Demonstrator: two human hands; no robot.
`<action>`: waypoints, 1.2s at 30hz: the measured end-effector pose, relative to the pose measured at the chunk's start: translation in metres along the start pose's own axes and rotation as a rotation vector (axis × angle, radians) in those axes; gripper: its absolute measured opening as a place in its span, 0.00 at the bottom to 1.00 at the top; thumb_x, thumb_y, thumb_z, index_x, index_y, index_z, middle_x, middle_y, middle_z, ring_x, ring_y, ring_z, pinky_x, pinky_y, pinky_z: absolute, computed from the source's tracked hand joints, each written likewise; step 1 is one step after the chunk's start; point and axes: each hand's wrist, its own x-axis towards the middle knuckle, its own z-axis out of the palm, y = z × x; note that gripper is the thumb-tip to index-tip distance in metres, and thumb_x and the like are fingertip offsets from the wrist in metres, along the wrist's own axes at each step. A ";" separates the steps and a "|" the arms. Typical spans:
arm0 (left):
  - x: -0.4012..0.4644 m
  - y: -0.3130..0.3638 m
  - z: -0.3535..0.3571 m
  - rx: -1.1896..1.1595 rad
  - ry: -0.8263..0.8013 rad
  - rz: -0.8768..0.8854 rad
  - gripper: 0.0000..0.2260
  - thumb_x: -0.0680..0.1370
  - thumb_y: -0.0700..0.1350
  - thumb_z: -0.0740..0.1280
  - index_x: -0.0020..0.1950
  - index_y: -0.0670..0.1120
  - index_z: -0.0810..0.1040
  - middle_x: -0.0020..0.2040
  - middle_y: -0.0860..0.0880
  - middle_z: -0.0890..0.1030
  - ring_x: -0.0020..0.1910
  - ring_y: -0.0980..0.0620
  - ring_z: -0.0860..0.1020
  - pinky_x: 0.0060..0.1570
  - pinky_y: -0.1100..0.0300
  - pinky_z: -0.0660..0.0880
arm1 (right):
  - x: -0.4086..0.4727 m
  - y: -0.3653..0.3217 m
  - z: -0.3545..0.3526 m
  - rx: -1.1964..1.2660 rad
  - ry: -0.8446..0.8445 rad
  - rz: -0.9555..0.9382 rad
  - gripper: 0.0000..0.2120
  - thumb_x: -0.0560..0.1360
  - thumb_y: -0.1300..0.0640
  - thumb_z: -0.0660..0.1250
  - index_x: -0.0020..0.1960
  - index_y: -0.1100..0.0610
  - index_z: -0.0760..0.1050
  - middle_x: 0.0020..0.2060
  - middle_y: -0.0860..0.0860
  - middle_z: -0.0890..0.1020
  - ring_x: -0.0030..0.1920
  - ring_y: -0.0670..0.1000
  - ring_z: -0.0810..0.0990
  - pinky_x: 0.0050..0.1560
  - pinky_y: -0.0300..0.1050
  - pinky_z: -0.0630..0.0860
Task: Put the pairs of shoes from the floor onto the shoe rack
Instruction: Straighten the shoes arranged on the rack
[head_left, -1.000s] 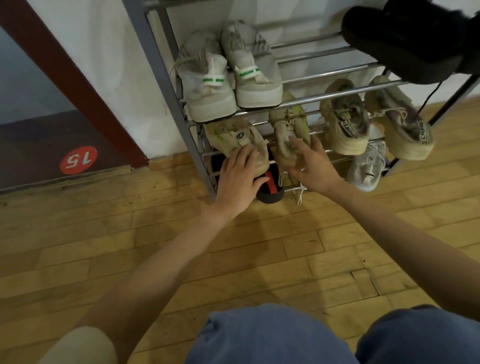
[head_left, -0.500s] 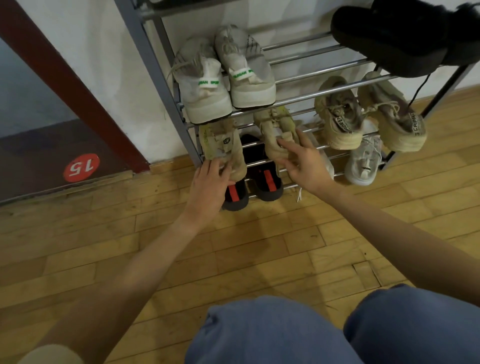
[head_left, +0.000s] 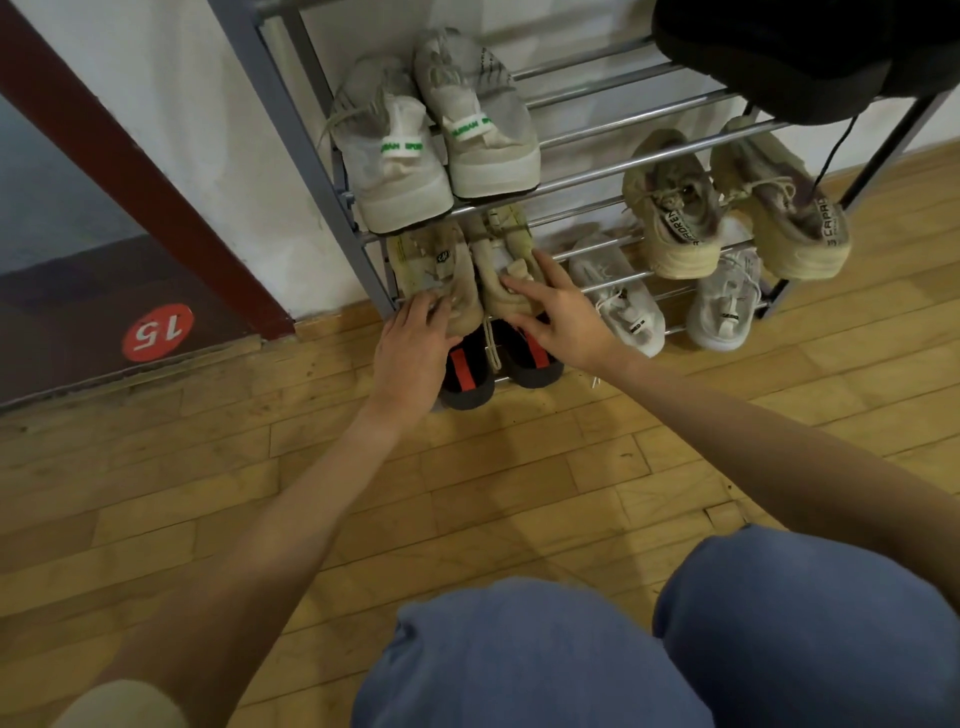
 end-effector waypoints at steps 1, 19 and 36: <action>-0.001 0.001 0.000 -0.031 0.017 0.006 0.21 0.79 0.46 0.65 0.70 0.40 0.71 0.67 0.40 0.73 0.66 0.41 0.72 0.64 0.48 0.70 | 0.000 0.003 -0.003 0.014 -0.015 -0.020 0.26 0.78 0.54 0.67 0.74 0.54 0.66 0.77 0.62 0.56 0.77 0.58 0.55 0.73 0.48 0.62; -0.054 0.016 0.110 -0.224 -0.003 -0.346 0.27 0.77 0.50 0.68 0.74 0.44 0.66 0.72 0.43 0.70 0.70 0.43 0.70 0.67 0.49 0.70 | -0.063 0.077 0.097 -0.063 -0.009 0.206 0.45 0.73 0.43 0.70 0.79 0.53 0.46 0.74 0.65 0.58 0.75 0.65 0.58 0.71 0.61 0.61; -0.039 0.021 0.148 -0.116 -0.012 -0.303 0.25 0.78 0.38 0.66 0.74 0.38 0.64 0.73 0.39 0.68 0.74 0.42 0.64 0.72 0.54 0.60 | -0.042 0.090 0.138 0.006 0.215 0.208 0.31 0.72 0.46 0.72 0.70 0.60 0.71 0.70 0.64 0.69 0.70 0.65 0.67 0.68 0.61 0.70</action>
